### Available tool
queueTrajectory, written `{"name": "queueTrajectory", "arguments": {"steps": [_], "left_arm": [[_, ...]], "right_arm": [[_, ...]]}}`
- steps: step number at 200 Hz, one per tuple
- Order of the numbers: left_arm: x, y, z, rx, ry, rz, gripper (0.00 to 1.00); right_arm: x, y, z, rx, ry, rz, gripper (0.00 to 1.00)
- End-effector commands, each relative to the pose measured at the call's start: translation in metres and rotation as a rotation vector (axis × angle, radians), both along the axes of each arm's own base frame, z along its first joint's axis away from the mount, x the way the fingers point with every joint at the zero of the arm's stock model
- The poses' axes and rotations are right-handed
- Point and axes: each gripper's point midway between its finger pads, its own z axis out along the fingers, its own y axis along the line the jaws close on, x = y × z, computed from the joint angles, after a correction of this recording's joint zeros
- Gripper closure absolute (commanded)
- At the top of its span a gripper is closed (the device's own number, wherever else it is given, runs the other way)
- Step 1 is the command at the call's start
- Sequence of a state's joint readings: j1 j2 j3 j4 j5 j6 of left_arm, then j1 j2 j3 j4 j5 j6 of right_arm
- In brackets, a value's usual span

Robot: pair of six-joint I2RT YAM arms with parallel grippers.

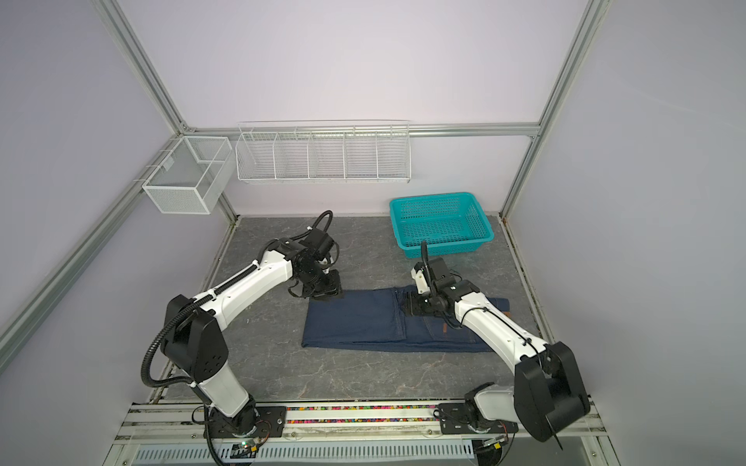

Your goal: Fold and stack the trousers

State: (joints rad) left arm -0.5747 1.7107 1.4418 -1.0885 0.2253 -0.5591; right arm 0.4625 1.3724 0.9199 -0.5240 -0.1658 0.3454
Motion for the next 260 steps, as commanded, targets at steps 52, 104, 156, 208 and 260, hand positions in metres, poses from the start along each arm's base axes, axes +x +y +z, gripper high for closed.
{"name": "queueTrajectory", "arguments": {"steps": [52, 104, 156, 208, 260], "left_arm": [[-0.004, 0.088, -0.044, 0.075, 0.041, 0.126, 0.48], [-0.009, 0.100, -0.074, 0.017, 0.108, 0.175, 0.47], [-0.005, 0.086, -0.094, -0.073, 0.149, 0.194, 0.48], [-0.004, 0.078, -0.104, -0.101, 0.189, 0.179, 0.51], [0.003, 0.066, -0.100, -0.164, 0.191, 0.190, 0.75]], "right_arm": [[0.051, 0.058, -0.019, -0.135, -0.160, 0.077, 0.58], [0.048, 0.034, -0.065, -0.280, -0.086, 0.042, 0.70], [0.023, 0.013, -0.097, -0.316, 0.003, 0.004, 0.73], [0.025, 0.020, -0.092, -0.275, -0.005, 0.008, 0.74], [0.029, 0.028, -0.084, -0.247, -0.007, 0.019, 0.73]]}}
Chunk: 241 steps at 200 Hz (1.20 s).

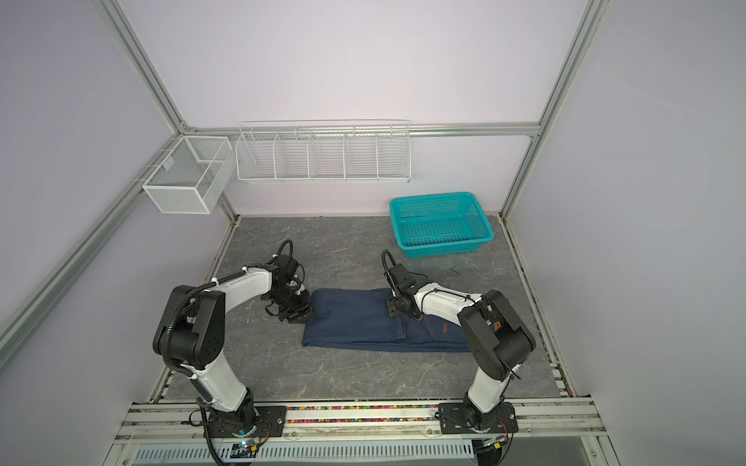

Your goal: Fold and stack the trousers

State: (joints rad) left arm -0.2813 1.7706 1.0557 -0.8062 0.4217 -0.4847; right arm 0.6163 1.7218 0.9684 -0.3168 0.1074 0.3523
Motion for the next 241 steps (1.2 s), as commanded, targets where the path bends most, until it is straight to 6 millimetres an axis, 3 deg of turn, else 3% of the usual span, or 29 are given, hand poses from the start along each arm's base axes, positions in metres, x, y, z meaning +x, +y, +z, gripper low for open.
{"name": "queueTrajectory", "arguments": {"steps": [1, 19, 34, 73, 115, 140, 147, 178, 207, 226, 241], "left_arm": [[0.009, -0.009, 0.006, -0.051, -0.019, 0.000, 0.76], [0.012, -0.006, 0.013, -0.033, -0.027, -0.009, 0.93], [0.014, -0.003, 0.020, -0.012, -0.033, -0.018, 1.00], [0.019, 0.009, 0.042, 0.067, -0.070, -0.035, 1.00], [0.026, 0.049, 0.069, 0.274, -0.109, -0.039, 1.00], [0.036, 0.073, 0.092, 0.354, -0.159, 0.009, 1.00], [0.039, 0.081, 0.099, 0.375, -0.172, 0.029, 1.00], [0.048, 0.110, 0.126, 0.443, -0.217, 0.074, 1.00], [0.051, 0.134, 0.154, 0.568, -0.251, 0.119, 1.00], [0.054, 0.125, 0.164, 0.512, -0.275, 0.134, 1.00], [0.056, 0.106, 0.173, 0.404, -0.301, 0.129, 1.00]], "right_arm": [[-0.005, -0.001, -0.001, 0.007, 0.035, -0.008, 0.73], [-0.004, -0.002, 0.006, 0.012, 0.030, -0.010, 0.72], [-0.004, -0.002, 0.015, 0.021, 0.027, -0.014, 0.69], [-0.008, -0.011, 0.056, 0.076, -0.003, -0.047, 0.55], [-0.032, -0.060, 0.082, 0.097, 0.010, -0.173, 0.45], [-0.054, -0.095, 0.081, 0.057, 0.041, -0.246, 0.44], [-0.068, -0.108, 0.069, 0.028, 0.075, -0.266, 0.44], [-0.091, -0.136, 0.055, 0.003, 0.127, -0.338, 0.44], [-0.094, -0.134, 0.043, 0.036, 0.153, -0.352, 0.44], [-0.090, -0.126, 0.034, 0.071, 0.172, -0.350, 0.46], [-0.087, -0.120, 0.023, 0.090, 0.189, -0.342, 0.49]]}}
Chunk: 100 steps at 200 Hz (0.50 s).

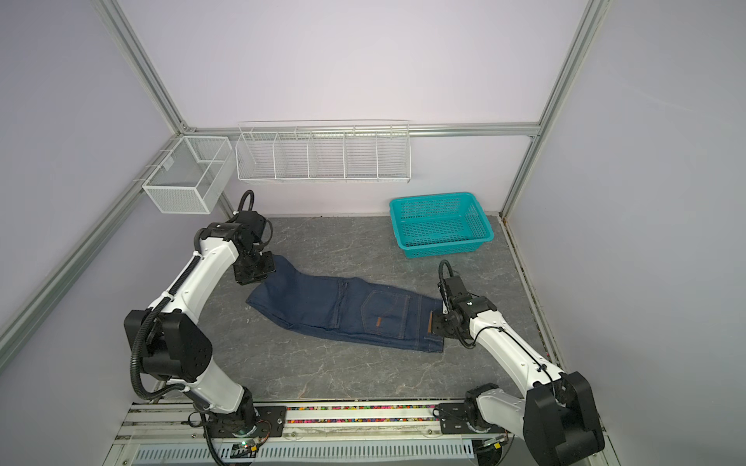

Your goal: Fold and stack the trousers

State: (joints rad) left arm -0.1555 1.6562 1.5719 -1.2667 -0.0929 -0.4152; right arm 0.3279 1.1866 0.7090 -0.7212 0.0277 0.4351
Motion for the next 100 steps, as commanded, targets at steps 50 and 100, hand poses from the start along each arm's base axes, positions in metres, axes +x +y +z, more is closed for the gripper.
{"name": "queueTrajectory", "arguments": {"steps": [50, 100], "left_arm": [[-0.023, -0.108, 0.062, -0.336, -0.069, -0.181, 1.00], [-0.050, -0.204, 0.083, -0.498, -0.042, -0.319, 1.00]], "right_arm": [[0.014, 0.029, -0.044, 0.099, 0.070, 0.031, 0.63], [0.015, 0.029, -0.051, 0.090, 0.095, 0.056, 0.70]]}}
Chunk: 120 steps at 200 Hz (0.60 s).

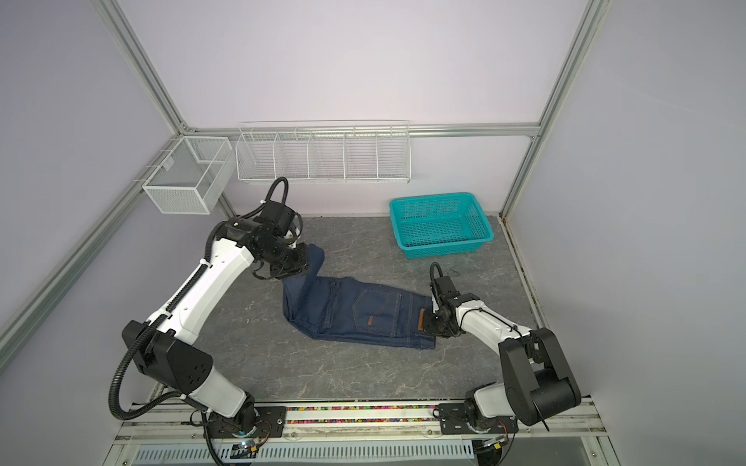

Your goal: Fold and stack the trousers

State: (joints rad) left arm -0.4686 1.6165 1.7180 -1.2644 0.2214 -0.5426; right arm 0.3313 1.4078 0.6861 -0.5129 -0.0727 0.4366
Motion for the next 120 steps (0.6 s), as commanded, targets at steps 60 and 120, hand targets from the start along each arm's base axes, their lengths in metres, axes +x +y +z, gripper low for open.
{"name": "queueTrajectory", "arguments": {"steps": [60, 120], "left_arm": [[-0.037, -0.122, 0.017, -0.202, 0.059, -0.134, 1.00], [-0.047, -0.174, 0.004, -0.246, 0.061, -0.191, 1.00]], "right_arm": [[0.001, 0.011, -0.012, 0.040, 0.034, 0.029, 0.71], [0.005, 0.023, -0.016, 0.118, 0.026, 0.007, 0.72]]}}
